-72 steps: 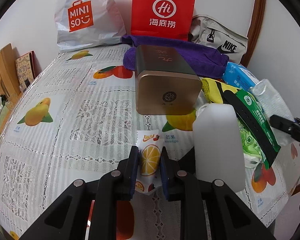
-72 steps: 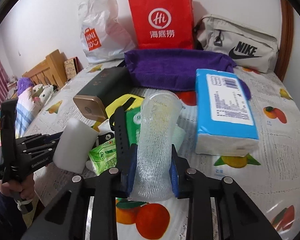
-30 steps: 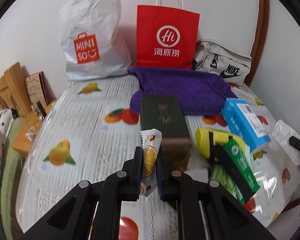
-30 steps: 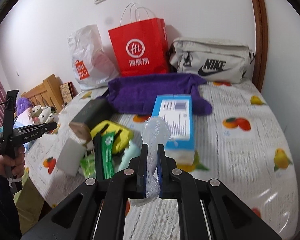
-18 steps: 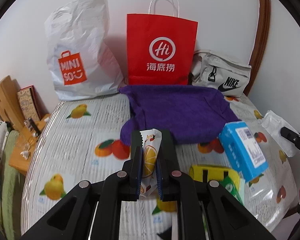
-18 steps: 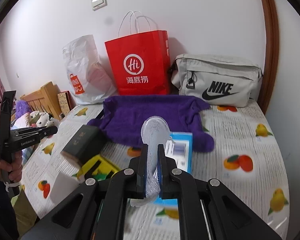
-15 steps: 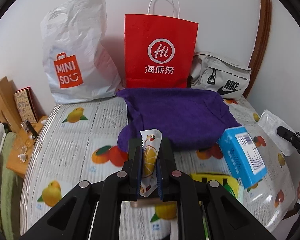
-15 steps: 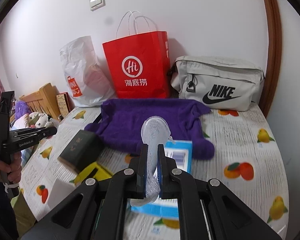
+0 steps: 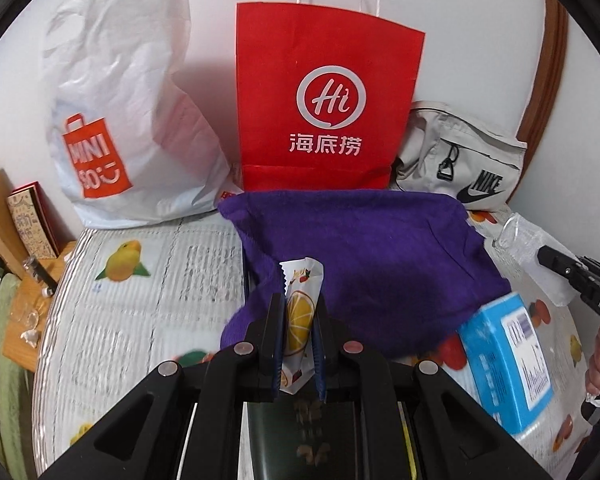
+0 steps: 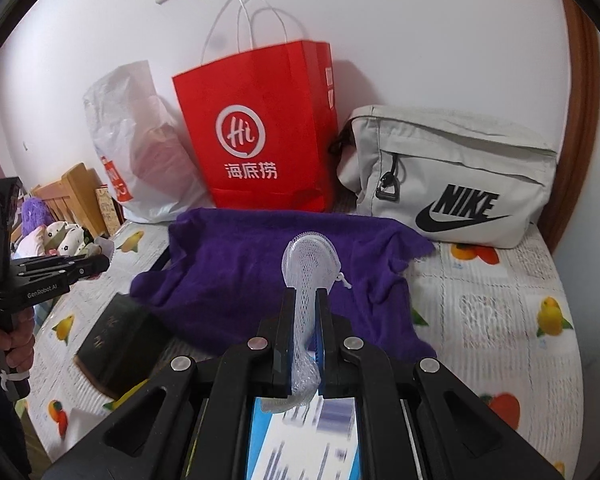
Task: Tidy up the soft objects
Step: 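Carry the sachet and mesh bag in both grippers over the purple towel, then open both grippers to drop the sachet and mesh bag onto the towel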
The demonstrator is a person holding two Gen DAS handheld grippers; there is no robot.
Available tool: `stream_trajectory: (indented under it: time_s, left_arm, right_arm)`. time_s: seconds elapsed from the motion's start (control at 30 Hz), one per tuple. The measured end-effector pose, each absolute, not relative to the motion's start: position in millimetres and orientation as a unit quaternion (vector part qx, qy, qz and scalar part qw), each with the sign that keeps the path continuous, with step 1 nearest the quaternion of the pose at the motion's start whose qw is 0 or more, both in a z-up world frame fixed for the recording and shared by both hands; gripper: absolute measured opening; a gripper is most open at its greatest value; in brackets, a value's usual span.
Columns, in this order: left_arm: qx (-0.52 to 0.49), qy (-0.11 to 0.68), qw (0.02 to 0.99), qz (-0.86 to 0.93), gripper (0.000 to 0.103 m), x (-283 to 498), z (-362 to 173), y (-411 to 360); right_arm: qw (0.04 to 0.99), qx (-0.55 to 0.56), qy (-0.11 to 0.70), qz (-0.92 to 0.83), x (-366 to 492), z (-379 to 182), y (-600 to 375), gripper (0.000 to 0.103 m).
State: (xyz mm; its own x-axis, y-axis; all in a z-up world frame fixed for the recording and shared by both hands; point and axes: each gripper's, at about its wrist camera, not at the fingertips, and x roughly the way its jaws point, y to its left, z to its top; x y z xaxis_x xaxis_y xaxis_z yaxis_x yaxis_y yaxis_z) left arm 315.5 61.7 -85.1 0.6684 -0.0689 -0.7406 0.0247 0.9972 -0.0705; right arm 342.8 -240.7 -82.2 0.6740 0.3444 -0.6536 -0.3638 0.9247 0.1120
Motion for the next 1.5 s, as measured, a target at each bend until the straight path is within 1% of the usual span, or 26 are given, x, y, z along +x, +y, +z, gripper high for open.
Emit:
stream_trajectory:
  time_s: [0.17,0.4,0.87,0.93,1.07,1.1,1.13,1.17,1.2,1.23,1.33,1.37,1.43,1.5]
  left_arm:
    - [-0.032,0.418,0.908,-0.025,0.012,350.0,-96.1,62.3]
    - [-0.037,0.436,0.899,-0.028,0.012,390.6,-114.4,57.0]
    - [-0.055,0.473,0.879,-0.016,0.013,449.8,-136.8,52.3]
    - [-0.061,0.479,0.876,-0.018,0.015,454.4,-140.3,51.3]
    - [-0.066,0.48,0.875,-0.015,0.015,458.9,-144.3,50.6]
    - [-0.069,0.48,0.874,-0.017,0.018,458.9,-144.5,51.0]
    - [-0.071,0.48,0.874,-0.016,0.022,458.9,-144.5,51.8]
    - [-0.072,0.481,0.874,-0.013,0.033,458.4,-144.5,52.5]
    - [-0.071,0.481,0.874,-0.01,0.043,458.2,-144.1,52.6]
    - [-0.067,0.481,0.874,-0.006,0.046,457.4,-143.2,52.1]
    - [-0.061,0.479,0.876,-0.006,0.048,455.3,-141.3,50.3]
    - [-0.061,0.479,0.876,-0.005,0.052,453.9,-140.8,51.0]
    - [-0.06,0.476,0.877,-0.002,0.054,450.0,-138.2,52.2]
    - [-0.06,0.475,0.878,0.001,0.059,444.8,-134.3,54.7]
  right_arm:
    - [0.908,-0.016,0.37,0.194,371.8,-101.4,-237.5,0.008]
    - [0.891,-0.025,0.411,0.189,402.0,-131.6,-235.3,0.008]
    - [0.877,-0.068,0.44,0.179,438.7,-144.5,-235.4,0.01]
    - [0.875,-0.071,0.444,0.177,440.8,-146.0,-235.9,0.011]
    - [0.874,-0.066,0.448,0.177,444.8,-147.9,-236.7,0.015]
    - [0.873,-0.065,0.449,0.177,445.8,-148.4,-236.4,0.019]
    - [0.872,-0.069,0.451,0.178,445.9,-148.6,-235.4,0.027]
    - [0.872,-0.071,0.45,0.179,445.8,-148.5,-234.4,0.032]
    - [0.873,-0.075,0.448,0.179,445.1,-148.3,-233.5,0.046]
    - [0.874,-0.079,0.446,0.179,444.0,-148.1,-232.5,0.054]
    - [0.877,-0.089,0.437,0.178,439.9,-146.0,-229.8,0.056]
    - [0.877,-0.088,0.438,0.179,439.0,-145.4,-229.4,0.058]
    - [0.877,-0.086,0.437,0.181,436.4,-143.3,-228.9,0.063]
    - [0.881,-0.088,0.431,0.174,431.4,-138.8,-229.8,0.066]
